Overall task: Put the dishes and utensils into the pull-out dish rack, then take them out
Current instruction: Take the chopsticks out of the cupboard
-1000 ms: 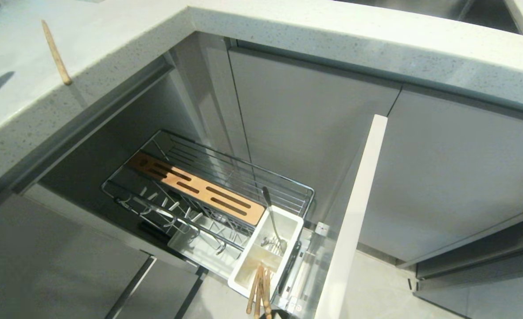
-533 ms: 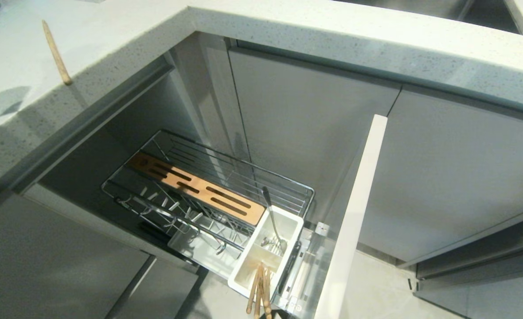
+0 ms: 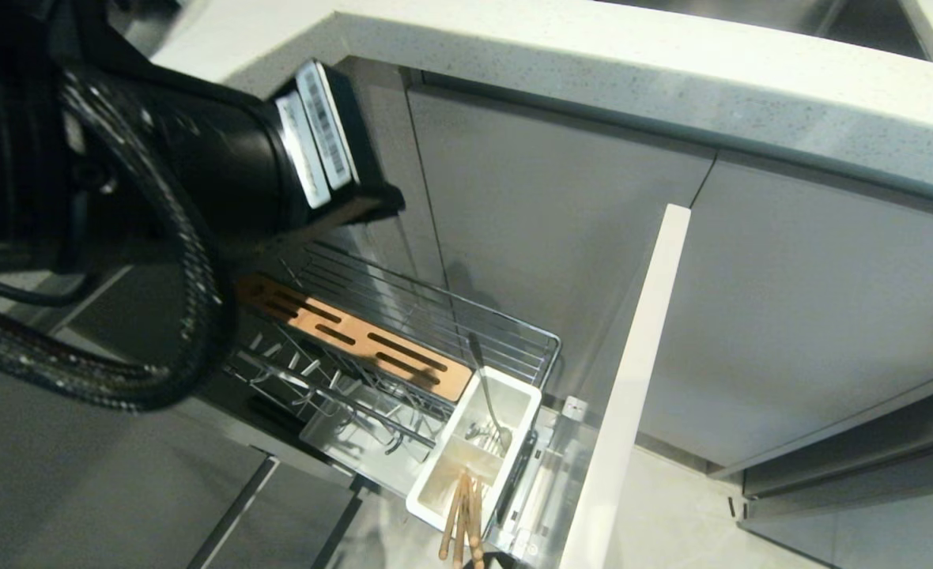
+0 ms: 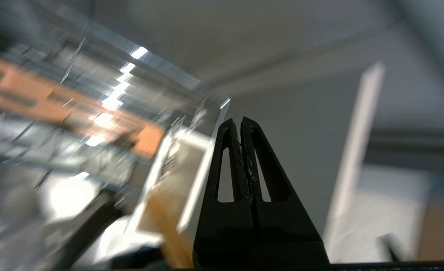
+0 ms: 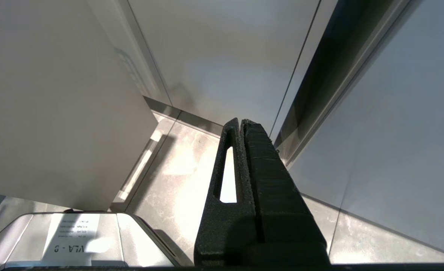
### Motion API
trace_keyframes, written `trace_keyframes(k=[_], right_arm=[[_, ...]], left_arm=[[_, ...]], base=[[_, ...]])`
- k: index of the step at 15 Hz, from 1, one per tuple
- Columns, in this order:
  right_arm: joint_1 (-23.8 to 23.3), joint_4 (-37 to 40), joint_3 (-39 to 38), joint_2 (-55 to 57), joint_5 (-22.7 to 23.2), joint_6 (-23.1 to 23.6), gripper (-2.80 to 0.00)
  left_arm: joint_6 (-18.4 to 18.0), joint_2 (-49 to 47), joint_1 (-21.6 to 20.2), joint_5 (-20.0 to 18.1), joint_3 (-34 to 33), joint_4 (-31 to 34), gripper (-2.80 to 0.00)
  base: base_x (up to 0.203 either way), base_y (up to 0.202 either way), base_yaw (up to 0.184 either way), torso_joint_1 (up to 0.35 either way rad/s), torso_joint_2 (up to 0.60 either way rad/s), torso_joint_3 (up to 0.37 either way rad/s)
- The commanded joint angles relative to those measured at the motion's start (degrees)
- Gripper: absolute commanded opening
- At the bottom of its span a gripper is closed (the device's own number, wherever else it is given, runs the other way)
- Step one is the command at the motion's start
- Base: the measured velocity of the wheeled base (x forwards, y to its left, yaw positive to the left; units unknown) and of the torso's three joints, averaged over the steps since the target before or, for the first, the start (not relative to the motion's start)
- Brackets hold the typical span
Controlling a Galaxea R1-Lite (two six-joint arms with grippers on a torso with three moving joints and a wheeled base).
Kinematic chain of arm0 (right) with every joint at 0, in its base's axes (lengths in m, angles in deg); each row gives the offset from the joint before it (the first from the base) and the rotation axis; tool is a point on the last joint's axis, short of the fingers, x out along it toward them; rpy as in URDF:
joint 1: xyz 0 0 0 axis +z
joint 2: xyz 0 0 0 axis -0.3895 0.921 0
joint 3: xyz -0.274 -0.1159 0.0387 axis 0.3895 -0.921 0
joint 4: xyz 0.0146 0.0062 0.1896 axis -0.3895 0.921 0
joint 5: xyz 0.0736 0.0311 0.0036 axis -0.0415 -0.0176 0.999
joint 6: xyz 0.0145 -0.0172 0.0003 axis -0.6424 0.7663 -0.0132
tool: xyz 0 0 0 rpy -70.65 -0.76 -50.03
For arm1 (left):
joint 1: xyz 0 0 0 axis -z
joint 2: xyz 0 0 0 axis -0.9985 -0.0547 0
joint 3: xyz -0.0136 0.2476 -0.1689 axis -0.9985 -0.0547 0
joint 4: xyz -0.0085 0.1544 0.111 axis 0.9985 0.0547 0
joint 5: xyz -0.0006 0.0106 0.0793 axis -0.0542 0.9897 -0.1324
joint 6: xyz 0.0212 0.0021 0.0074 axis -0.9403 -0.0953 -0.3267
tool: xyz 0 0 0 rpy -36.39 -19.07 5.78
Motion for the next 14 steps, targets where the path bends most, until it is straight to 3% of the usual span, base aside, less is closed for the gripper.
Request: trace_keyframes(k=[1, 4, 7, 8, 11, 14], right_arm=[[0.01, 0.0, -0.09, 0.02, 0.01, -0.01, -2.8], [0.01, 0.0, -0.09, 0.02, 0.01, -0.01, -2.8], [0.01, 0.0, -0.09, 0.02, 0.01, -0.01, -2.8], [0.01, 0.0, -0.09, 0.02, 0.01, -0.01, -2.8], [0.01, 0.0, -0.09, 0.02, 0.01, -0.01, -2.8], [0.01, 0.0, -0.09, 0.02, 0.01, -0.01, -2.8]], left_arm=[[0.2, -4.77, 0.72, 1.03, 0.96, 8.33, -2.8], [0.57, -8.75, 0.85, 1.24, 3.32, 24.0, -2.8], [2.96, -12.76, 1.45, 0.19, 5.95, 33.95, -2.8], [4.52, -13.82, 1.75, -1.45, 6.58, 36.9, 0.0], [8.6, -16.14, 1.88, -9.55, 8.03, 42.14, 0.0], [9.42, -18.01, 1.72, -19.68, 7.97, 47.81, 0.0]], base=[[0.0, 0.0, 0.0, 0.0, 0.0, 0.0], [0.0, 0.0, 0.0, 0.0, 0.0, 0.0], [0.0, 0.0, 0.0, 0.0, 0.0, 0.0], [0.0, 0.0, 0.0, 0.0, 0.0, 0.0], [0.0, 0.0, 0.0, 0.0, 0.0, 0.0], [0.0, 0.0, 0.0, 0.0, 0.0, 0.0]])
